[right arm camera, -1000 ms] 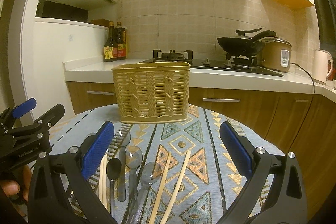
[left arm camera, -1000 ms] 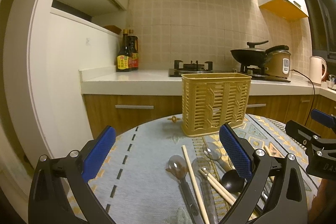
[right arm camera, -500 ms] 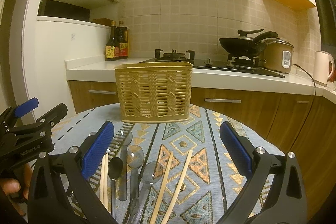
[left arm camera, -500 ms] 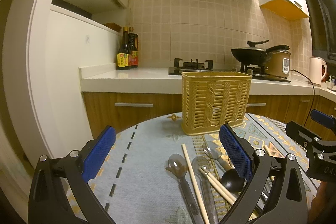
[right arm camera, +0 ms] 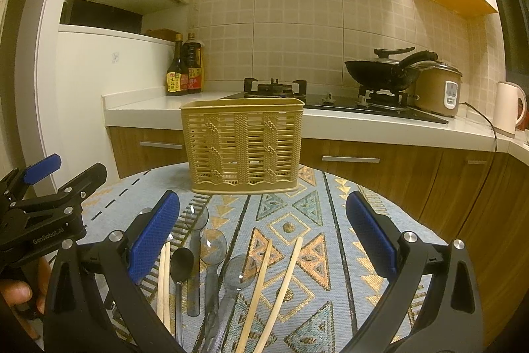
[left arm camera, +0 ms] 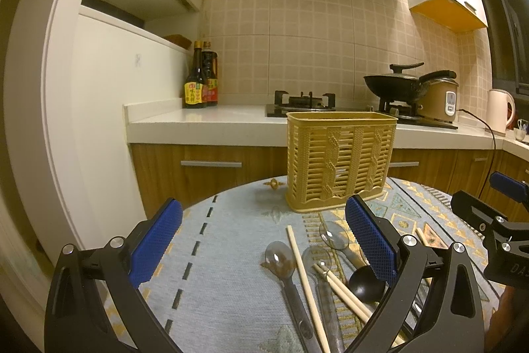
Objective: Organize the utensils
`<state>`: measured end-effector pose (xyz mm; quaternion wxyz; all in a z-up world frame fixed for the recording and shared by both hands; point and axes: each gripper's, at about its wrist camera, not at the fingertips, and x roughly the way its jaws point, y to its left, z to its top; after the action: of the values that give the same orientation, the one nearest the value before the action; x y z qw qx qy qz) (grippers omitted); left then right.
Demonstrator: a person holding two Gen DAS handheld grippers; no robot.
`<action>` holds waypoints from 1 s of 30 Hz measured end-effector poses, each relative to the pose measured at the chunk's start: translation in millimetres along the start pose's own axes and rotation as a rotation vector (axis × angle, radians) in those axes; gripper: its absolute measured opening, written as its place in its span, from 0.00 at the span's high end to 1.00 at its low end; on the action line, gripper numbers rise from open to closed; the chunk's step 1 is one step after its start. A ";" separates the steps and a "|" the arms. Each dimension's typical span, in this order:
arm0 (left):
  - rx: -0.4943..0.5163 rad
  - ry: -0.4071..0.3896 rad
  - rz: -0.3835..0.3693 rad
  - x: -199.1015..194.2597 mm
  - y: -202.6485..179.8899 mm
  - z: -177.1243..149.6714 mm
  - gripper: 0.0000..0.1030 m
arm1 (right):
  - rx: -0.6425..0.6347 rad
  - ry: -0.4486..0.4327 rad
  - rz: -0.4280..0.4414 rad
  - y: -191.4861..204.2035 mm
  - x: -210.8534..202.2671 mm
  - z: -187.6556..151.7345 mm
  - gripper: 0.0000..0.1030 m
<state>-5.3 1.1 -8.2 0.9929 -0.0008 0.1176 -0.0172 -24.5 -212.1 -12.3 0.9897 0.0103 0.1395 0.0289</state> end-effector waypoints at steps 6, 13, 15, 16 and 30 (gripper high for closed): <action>0.000 0.002 0.000 -0.2 -0.3 0.1 0.07 | 0.001 0.002 -0.001 -0.4 0.0 0.2 0.06; -0.001 0.005 -0.001 -0.1 -0.4 -0.3 0.07 | 0.001 0.004 -0.002 -0.6 -0.3 0.4 0.06; 0.000 0.007 0.000 -0.3 -0.8 -0.6 0.07 | 0.004 0.005 -0.002 -1.6 0.0 0.1 0.06; 0.000 0.007 0.000 -0.6 -1.1 -0.7 0.07 | 0.006 0.007 -0.002 -2.2 0.1 0.0 0.06; -0.058 0.034 0.015 7.1 11.0 2.2 0.07 | 0.073 0.072 0.009 -11.6 10.3 -2.0 0.06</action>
<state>2.5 11.8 -7.8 0.9904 -0.0285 0.1348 -0.0065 -14.5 -223.1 -17.4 0.9829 0.0459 0.1761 0.0287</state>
